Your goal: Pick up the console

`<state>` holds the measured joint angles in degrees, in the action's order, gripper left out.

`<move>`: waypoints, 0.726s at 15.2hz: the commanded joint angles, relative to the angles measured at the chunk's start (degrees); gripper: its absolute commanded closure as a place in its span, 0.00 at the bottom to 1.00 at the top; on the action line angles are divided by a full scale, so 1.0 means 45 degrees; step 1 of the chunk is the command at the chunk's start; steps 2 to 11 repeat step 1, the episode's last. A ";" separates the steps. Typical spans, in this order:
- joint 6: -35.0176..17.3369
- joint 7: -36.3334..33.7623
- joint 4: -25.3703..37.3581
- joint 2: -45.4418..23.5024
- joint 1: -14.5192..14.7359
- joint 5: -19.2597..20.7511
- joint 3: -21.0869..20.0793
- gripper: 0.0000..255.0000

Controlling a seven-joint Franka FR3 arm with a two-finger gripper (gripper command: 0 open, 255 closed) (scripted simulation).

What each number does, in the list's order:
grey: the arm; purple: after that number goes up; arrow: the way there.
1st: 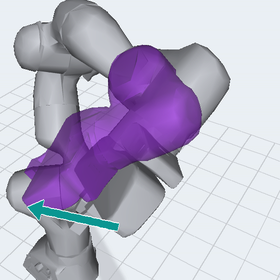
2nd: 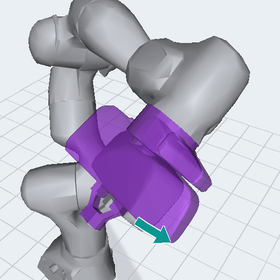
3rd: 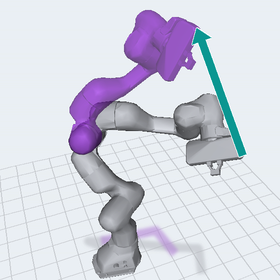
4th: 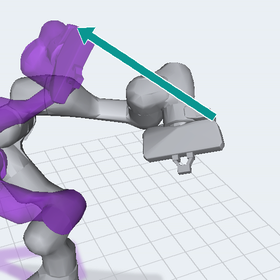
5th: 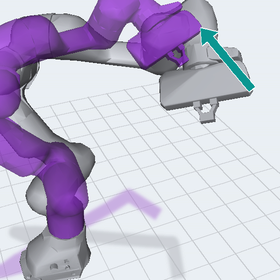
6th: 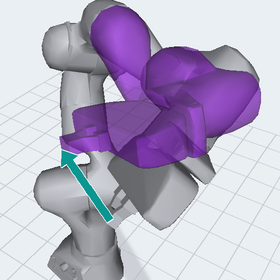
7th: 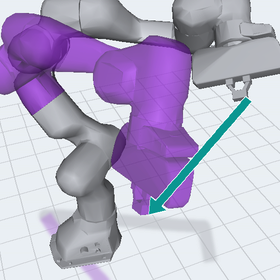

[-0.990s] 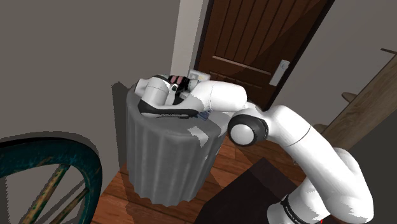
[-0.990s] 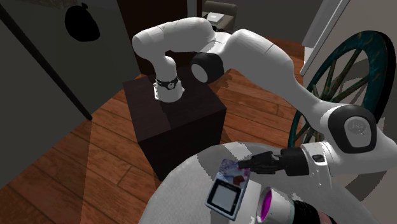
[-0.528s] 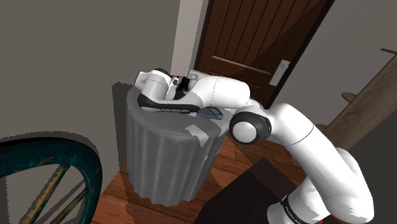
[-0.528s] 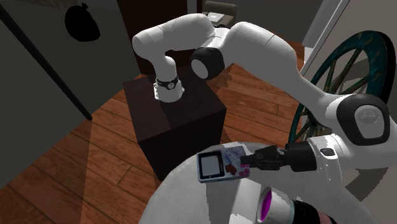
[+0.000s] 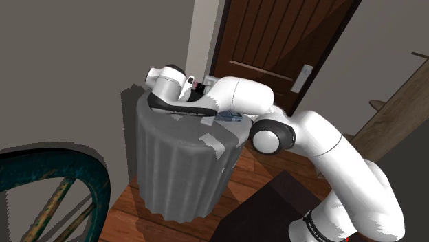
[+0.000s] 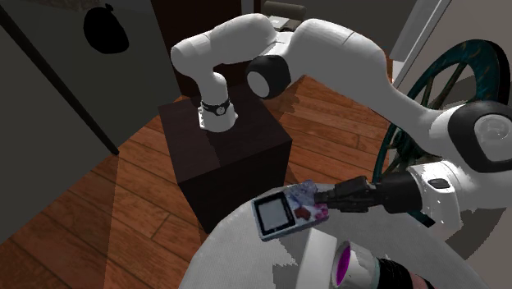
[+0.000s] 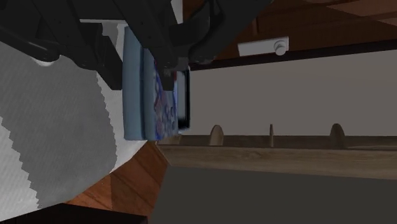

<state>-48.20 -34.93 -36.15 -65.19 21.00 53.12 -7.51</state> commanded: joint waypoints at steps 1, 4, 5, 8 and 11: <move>0.0054 0.0077 0.0040 0.0032 0.0015 0.0028 0.0020 1.00; 0.0054 0.0077 0.0040 0.0032 0.0015 0.0028 0.0020 1.00; 0.0054 0.0077 0.0040 0.0032 0.0015 0.0028 0.0020 1.00; 0.0054 0.0077 0.0040 0.0032 0.0015 0.0028 0.0020 1.00; 0.0054 0.0077 0.0040 0.0032 0.0015 0.0028 0.0020 1.00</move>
